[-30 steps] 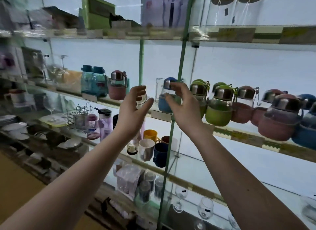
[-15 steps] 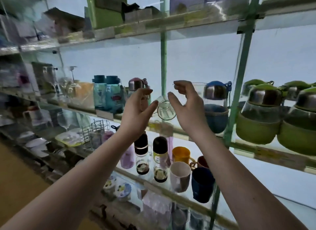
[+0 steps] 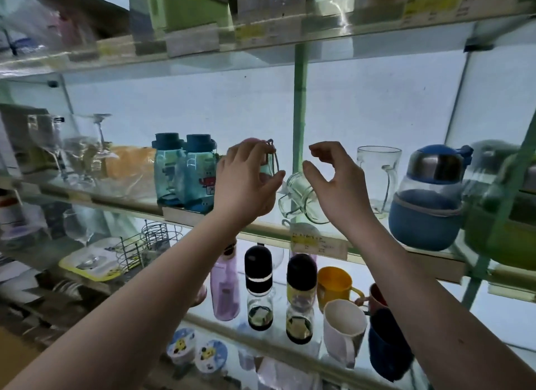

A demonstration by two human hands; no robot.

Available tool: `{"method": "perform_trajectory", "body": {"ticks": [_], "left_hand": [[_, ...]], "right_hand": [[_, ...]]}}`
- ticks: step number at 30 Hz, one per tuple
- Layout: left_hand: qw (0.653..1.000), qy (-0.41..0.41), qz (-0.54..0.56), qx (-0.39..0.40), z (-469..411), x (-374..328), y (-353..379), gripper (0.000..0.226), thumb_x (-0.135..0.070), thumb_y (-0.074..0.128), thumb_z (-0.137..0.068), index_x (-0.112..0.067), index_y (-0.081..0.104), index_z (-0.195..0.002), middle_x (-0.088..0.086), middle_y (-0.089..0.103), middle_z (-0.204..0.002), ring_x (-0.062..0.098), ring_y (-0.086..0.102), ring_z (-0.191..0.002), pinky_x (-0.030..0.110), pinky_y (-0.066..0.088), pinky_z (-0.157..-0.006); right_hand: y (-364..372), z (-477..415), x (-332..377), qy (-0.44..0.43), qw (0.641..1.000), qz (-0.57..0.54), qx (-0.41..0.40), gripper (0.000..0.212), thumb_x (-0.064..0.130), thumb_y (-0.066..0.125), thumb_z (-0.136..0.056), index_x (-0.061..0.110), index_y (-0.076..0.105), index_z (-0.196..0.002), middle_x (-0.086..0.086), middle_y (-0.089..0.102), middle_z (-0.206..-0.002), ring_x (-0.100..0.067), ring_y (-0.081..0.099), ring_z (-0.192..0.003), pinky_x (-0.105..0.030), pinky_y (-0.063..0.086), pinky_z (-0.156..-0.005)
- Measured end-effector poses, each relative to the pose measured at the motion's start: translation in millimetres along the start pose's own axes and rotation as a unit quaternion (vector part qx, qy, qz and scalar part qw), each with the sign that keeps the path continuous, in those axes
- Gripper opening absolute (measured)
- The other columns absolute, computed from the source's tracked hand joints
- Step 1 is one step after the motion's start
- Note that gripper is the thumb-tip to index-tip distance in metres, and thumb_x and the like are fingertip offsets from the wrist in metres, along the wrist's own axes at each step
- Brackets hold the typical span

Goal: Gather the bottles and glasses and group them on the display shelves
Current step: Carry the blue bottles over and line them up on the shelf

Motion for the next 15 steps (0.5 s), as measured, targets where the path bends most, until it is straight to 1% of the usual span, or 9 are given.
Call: {"method": "perform_trajectory", "body": {"ticks": [3, 6, 8, 9, 10, 11, 13, 15], "left_hand": [[0.999, 0.032, -0.011, 0.008, -18, 19, 8, 0.047, -0.036, 0.061, -0.082, -0.020, 0.054, -0.125, 0.000, 0.047, -0.139, 0.026, 0.037, -0.128, 0.039, 0.029, -0.102], [0.998, 0.048, -0.019, 0.019, -39, 34, 18, 0.056, -0.034, 0.063, -0.082, -0.022, 0.046, -0.134, 0.003, 0.034, -0.149, 0.027, 0.028, -0.136, 0.039, 0.022, -0.109], [0.998, 0.032, -0.026, 0.052, -49, 44, 30, 0.064, -0.037, 0.061, -0.084, -0.023, 0.036, -0.142, 0.007, 0.023, -0.154, 0.028, 0.018, -0.142, 0.040, 0.015, -0.114], [0.997, 0.022, -0.029, 0.069, -51, 48, 36, 0.067, -0.039, 0.060, -0.085, -0.022, 0.032, -0.144, 0.009, 0.021, -0.155, 0.031, 0.015, -0.143, 0.041, 0.013, -0.115], [0.996, 0.018, -0.028, 0.082, -52, 52, 41, 0.068, -0.039, 0.060, -0.085, -0.022, 0.031, -0.144, 0.010, 0.022, -0.154, 0.034, 0.017, -0.142, 0.043, 0.015, -0.115], [0.996, 0.021, -0.021, 0.081, -52, 55, 43, 0.066, -0.039, 0.061, -0.084, -0.022, 0.034, -0.143, 0.009, 0.028, -0.151, 0.038, 0.025, -0.137, 0.044, 0.021, -0.113], [0.998, 0.034, 0.011, 0.055, -50, 58, 41, 0.057, -0.033, 0.064, -0.082, -0.021, 0.045, -0.134, 0.007, 0.040, -0.140, 0.039, 0.044, -0.117, 0.041, 0.032, -0.101], [0.996, 0.042, 0.054, 0.048, -49, 56, 34, 0.051, -0.028, 0.068, -0.080, -0.020, 0.050, -0.127, 0.007, 0.042, -0.132, 0.039, 0.051, -0.101, 0.039, 0.037, -0.092]], "right_hand": [[9, -4, 1, 0.019, 0.999, 0.027, -0.023, 0.028, 0.024, 0.058, -0.091, 0.017, 0.055, -0.119, 0.003, 0.060, -0.122, -0.010, 0.052, -0.116, -0.023, 0.039, -0.093], [16, -7, 4, 0.041, 0.996, 0.051, -0.056, 0.028, 0.024, 0.059, -0.091, 0.018, 0.055, -0.118, 0.003, 0.060, -0.122, -0.010, 0.052, -0.116, -0.024, 0.039, -0.094], [19, -4, 7, 0.050, 0.994, 0.064, -0.076, 0.027, 0.024, 0.059, -0.091, 0.018, 0.055, -0.117, 0.004, 0.060, -0.122, -0.009, 0.052, -0.115, -0.026, 0.040, -0.094], [21, -2, 8, 0.054, 0.993, 0.070, -0.082, 0.027, 0.024, 0.058, -0.091, 0.019, 0.055, -0.117, 0.004, 0.060, -0.121, -0.009, 0.052, -0.115, -0.026, 0.041, -0.094], [23, 1, 9, 0.057, 0.992, 0.076, -0.088, 0.026, 0.023, 0.058, -0.091, 0.019, 0.055, -0.117, 0.005, 0.060, -0.121, -0.009, 0.052, -0.114, -0.026, 0.041, -0.094], [24, 5, 9, 0.061, 0.990, 0.080, -0.094, 0.026, 0.023, 0.058, -0.091, 0.019, 0.055, -0.117, 0.005, 0.059, -0.120, -0.009, 0.051, -0.114, -0.026, 0.041, -0.094], [27, 10, 11, 0.068, 0.988, 0.088, -0.103, 0.027, 0.022, 0.059, -0.091, 0.019, 0.055, -0.117, 0.006, 0.059, -0.120, -0.006, 0.051, -0.112, -0.028, 0.043, -0.095], [29, 12, 13, 0.074, 0.987, 0.091, -0.108, 0.027, 0.022, 0.058, -0.091, 0.019, 0.055, -0.117, 0.007, 0.059, -0.119, -0.005, 0.050, -0.111, -0.030, 0.044, -0.095]]}}
Point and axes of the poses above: each hand's wrist, its own z-axis away from the middle knuckle, its own y-axis out of the palm, x = y × z, the point moved 4 cm from there along -z, towards the middle knuckle
